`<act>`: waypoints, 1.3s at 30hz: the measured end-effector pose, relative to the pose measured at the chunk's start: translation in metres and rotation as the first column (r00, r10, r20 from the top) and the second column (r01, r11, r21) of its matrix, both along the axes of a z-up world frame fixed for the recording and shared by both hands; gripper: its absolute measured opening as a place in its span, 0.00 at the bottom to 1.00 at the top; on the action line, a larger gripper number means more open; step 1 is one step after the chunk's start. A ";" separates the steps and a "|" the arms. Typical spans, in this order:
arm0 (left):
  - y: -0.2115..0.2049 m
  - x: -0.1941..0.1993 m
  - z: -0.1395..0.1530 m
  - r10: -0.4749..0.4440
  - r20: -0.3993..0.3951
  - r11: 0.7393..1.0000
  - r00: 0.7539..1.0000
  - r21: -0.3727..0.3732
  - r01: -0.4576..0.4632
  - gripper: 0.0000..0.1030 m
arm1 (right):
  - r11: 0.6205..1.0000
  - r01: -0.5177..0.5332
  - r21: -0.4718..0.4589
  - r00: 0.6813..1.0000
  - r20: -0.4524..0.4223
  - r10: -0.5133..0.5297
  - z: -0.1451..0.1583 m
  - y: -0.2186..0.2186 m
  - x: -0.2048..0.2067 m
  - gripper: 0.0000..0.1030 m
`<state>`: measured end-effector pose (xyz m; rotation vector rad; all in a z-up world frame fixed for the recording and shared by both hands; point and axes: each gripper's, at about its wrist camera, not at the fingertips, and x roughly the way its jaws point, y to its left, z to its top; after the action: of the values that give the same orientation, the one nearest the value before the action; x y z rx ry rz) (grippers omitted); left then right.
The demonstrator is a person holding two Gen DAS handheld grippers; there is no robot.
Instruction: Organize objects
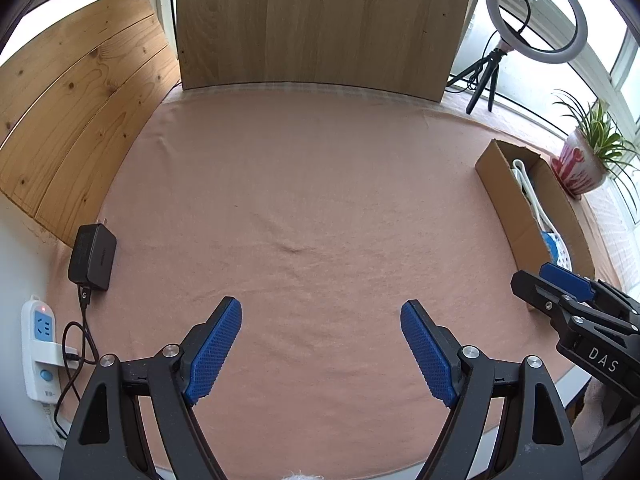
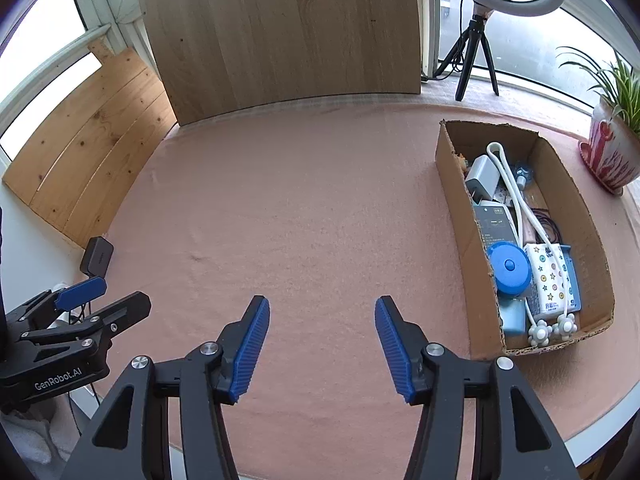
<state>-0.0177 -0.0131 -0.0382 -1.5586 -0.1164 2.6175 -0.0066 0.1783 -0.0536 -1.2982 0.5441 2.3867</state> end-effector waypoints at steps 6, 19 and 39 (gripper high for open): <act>0.003 -0.003 -0.002 -0.009 0.002 1.000 1.000 -0.008 0.009 0.82 | 1.000 0.011 -0.002 1.000 -0.006 -0.011 0.001 -0.001 0.001 0.50; 0.005 -0.005 -0.004 -0.005 0.005 1.000 1.000 -0.009 0.005 0.82 | 1.000 0.013 -0.004 1.000 -0.007 -0.013 -0.001 0.002 -0.001 0.50; 0.005 -0.010 -0.007 -0.010 0.011 1.000 1.000 -0.012 0.010 0.82 | 1.000 0.015 -0.013 1.000 -0.004 -0.015 -0.003 0.005 -0.003 0.50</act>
<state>-0.0280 -0.0080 -0.0449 -1.5730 -0.0939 2.6070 -0.0091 0.1832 -0.0567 -1.2909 0.5690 2.3777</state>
